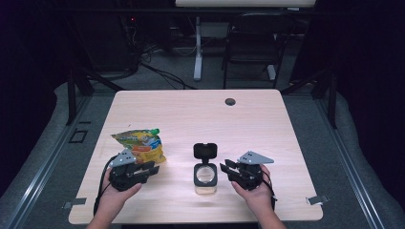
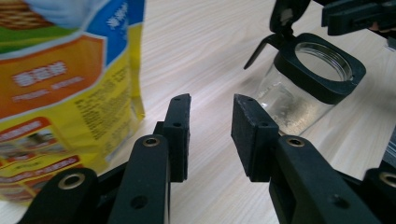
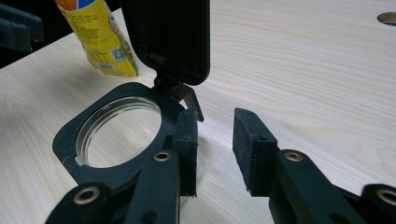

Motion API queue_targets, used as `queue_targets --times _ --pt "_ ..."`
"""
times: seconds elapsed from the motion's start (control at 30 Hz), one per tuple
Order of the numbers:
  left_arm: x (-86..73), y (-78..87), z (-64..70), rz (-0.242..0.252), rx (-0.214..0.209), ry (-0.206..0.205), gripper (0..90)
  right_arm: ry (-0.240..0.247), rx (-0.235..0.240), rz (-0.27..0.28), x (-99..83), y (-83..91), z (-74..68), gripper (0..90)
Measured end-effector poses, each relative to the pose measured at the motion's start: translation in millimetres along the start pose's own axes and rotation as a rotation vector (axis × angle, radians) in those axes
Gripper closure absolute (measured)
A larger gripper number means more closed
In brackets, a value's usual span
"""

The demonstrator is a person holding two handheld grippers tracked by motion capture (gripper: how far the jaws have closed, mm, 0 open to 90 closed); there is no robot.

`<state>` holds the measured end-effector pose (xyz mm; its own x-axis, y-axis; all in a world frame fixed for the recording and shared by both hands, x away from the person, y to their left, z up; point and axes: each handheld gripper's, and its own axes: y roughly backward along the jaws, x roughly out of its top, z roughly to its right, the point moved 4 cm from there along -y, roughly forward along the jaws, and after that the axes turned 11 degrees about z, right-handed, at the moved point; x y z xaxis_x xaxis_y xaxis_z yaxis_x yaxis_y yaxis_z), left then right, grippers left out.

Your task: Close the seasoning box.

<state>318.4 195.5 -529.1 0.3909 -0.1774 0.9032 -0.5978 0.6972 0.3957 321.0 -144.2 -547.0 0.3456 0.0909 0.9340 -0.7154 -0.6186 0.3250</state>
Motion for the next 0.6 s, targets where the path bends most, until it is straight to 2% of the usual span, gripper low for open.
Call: queue_targets --times 0.17,0.33,0.6 --pt "0.8 6.2 -8.5 -0.003 0.024 0.007 65.6 0.003 -0.001 -0.01 -1.6 0.7 0.2 70.9" --pt "0.6 6.9 -12.4 0.001 0.03 0.017 64.2 -0.002 0.005 -0.015 -2.2 0.8 0.6 70.9" --pt "6.7 25.0 -28.8 0.031 0.077 0.038 62.4 -0.001 0.001 -0.017 -2.8 1.1 1.3 70.6"
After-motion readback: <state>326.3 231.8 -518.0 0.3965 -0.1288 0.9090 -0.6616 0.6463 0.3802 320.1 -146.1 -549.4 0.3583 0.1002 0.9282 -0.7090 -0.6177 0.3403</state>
